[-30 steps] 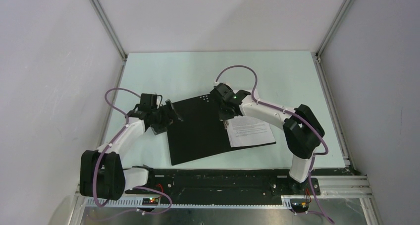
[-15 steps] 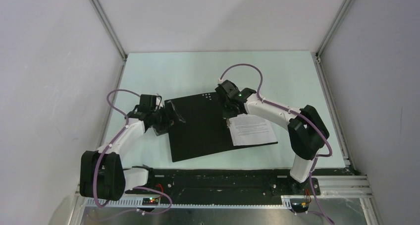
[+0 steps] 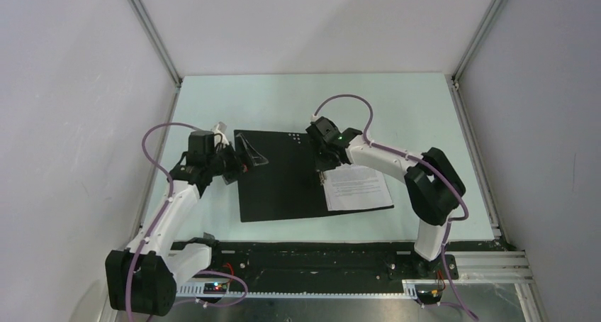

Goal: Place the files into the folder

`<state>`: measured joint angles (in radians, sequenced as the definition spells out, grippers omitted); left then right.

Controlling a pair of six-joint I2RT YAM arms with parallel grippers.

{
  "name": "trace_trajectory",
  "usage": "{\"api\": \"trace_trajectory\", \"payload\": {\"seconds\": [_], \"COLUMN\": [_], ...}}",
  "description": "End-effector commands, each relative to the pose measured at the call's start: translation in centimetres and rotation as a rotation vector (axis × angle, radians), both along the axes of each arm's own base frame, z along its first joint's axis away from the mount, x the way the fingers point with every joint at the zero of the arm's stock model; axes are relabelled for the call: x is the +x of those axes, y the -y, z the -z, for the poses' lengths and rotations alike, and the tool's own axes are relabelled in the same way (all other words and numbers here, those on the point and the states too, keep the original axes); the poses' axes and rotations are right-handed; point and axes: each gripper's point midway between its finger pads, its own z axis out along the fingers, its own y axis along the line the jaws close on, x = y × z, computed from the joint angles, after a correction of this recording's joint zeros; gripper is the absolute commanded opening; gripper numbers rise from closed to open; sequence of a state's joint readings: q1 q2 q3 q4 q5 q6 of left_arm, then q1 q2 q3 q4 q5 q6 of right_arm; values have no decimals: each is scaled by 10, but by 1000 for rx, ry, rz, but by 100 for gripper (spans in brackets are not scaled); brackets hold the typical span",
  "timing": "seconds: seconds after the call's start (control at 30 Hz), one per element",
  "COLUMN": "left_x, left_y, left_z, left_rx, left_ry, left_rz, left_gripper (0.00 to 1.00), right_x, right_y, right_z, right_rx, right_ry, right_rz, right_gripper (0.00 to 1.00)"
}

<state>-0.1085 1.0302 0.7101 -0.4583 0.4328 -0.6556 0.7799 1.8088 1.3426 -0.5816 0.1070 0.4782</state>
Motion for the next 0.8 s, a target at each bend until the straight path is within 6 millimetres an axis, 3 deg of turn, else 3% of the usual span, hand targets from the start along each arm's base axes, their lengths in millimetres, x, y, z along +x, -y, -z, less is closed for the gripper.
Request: {"api": "trace_trajectory", "payload": {"seconds": [0.0,0.23,0.47,0.63,0.77], "left_x": [6,6,3,1,0], "left_y": [10,14,21,36,55], "left_z": [-38,-82,-101,-115,-126], "left_rx": [-63,-106,-131,-132,-134], "left_ry": [103,210,247,273,282], "left_rz": [27,29,50,93,134], "left_gripper": [100,100,100,100,100], "right_x": [-1,-12,-22,-22,-15], "right_y": [-39,-73,-98,-98,-81], "right_z": [9,24,14,-2,-16], "right_rx": [122,218,310,341,350], "right_ry": [-25,-87,-114,-106,-81], "right_rz": [10,23,12,19,50], "right_gripper": [0,2,39,48,49]}}
